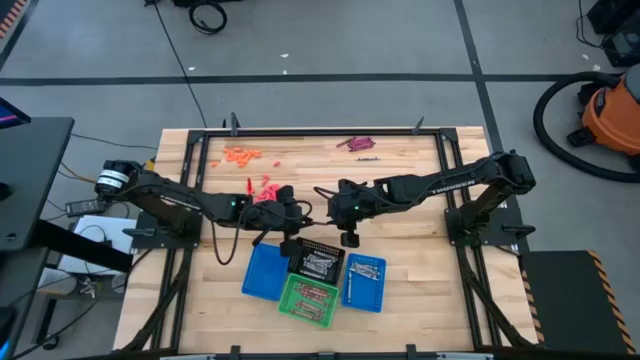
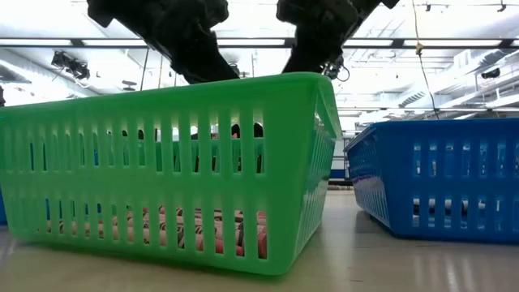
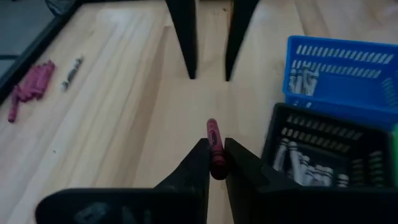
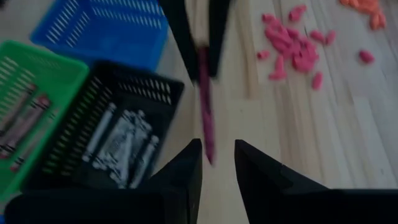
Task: Sort crayons
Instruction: Put the dark red crayon into the left blue bin
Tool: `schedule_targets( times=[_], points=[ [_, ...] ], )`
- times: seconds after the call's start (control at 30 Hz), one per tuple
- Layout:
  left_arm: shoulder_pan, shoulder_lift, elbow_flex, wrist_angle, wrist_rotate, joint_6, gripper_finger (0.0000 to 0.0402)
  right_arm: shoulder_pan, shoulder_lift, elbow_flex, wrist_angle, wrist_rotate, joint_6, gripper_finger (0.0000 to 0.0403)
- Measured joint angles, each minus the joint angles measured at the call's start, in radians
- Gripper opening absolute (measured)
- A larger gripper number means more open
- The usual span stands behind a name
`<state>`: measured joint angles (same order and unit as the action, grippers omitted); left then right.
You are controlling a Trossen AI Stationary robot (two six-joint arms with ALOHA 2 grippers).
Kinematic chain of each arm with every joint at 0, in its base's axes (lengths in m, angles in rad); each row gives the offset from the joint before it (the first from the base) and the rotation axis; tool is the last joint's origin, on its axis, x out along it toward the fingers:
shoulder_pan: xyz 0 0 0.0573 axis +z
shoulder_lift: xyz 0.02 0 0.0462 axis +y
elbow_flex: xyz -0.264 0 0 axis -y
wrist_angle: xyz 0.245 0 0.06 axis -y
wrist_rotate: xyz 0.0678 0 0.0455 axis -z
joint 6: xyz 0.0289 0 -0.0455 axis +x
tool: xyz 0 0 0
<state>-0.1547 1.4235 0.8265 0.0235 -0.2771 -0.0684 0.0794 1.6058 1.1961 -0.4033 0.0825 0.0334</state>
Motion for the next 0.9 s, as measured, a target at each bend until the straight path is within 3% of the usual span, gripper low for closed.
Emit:
schedule_targets(
  times=[0.33, 0.57, 0.9],
  points=[
    [-0.024, -0.143, 0.002, -0.210, 0.073, -0.159, 0.0036, 0.064, 0.000, -0.002, -0.085, 0.207, 0.022, 0.0101],
    [-0.101, -0.277, 0.002, -0.444, 0.118, -0.345, 0.0037, 0.126, -0.004, -0.001, -0.152, 0.338, 0.062, 0.0101],
    [-0.315, -0.312, 0.001, -0.640, 0.124, -0.600, 0.0037, 0.137, -0.005, -0.001, -0.130, 0.347, 0.080, 0.0101]
  ],
)
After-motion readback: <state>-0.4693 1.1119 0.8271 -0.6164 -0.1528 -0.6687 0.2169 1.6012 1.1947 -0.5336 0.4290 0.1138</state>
